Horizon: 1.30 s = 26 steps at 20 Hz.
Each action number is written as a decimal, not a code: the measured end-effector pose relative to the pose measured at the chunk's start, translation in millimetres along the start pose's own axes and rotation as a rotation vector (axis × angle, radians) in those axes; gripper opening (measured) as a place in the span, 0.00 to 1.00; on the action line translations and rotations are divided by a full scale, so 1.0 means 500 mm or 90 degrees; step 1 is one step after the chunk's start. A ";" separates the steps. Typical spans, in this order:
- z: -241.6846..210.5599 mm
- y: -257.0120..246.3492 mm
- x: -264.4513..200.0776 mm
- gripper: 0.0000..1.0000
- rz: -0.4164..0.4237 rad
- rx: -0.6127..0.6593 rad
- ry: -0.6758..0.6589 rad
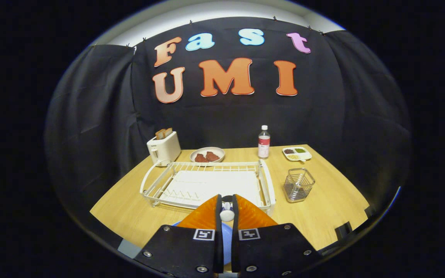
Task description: Take the plate from the dish rack, then take the spoon from the basket and place it into the plate.
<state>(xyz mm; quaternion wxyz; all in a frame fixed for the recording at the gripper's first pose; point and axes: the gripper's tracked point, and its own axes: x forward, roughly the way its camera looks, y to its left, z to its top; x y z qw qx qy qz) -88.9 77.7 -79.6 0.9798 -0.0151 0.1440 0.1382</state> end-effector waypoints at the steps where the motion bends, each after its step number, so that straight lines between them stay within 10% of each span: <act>1: -0.013 0.019 0.004 0.08 0.010 -0.006 0.008; 18: -0.189 0.116 0.040 0.09 0.079 -0.049 0.089; 26: -0.177 0.088 0.029 0.35 0.060 -0.045 0.089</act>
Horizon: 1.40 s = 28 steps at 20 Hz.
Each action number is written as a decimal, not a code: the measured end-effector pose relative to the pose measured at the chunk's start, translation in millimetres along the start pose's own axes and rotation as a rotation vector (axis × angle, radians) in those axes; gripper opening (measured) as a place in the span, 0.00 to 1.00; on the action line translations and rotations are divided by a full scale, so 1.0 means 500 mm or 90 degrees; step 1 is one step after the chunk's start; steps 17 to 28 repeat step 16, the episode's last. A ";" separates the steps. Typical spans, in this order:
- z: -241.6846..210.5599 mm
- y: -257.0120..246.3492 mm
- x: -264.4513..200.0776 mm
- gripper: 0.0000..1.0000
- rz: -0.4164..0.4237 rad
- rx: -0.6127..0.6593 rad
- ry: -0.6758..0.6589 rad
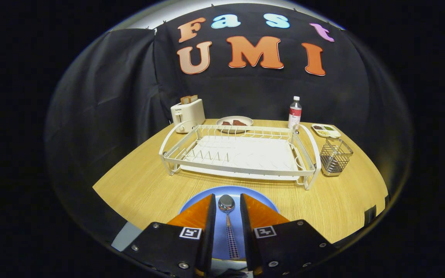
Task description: Take the plate from the dish rack, then take the spoon from the basket and place it into the plate.
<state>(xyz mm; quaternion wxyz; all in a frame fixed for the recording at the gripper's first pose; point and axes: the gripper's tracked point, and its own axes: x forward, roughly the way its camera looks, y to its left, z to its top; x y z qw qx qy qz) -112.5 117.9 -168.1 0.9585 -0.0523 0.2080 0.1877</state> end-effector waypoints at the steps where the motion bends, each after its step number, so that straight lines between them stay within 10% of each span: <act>1: 0.006 -0.007 -0.005 0.40 -0.006 -0.001 -0.003; 11: 0.190 -0.156 -0.081 0.97 -0.106 0.030 -0.108; 28: 0.275 -0.241 -0.124 0.97 -0.149 0.032 -0.149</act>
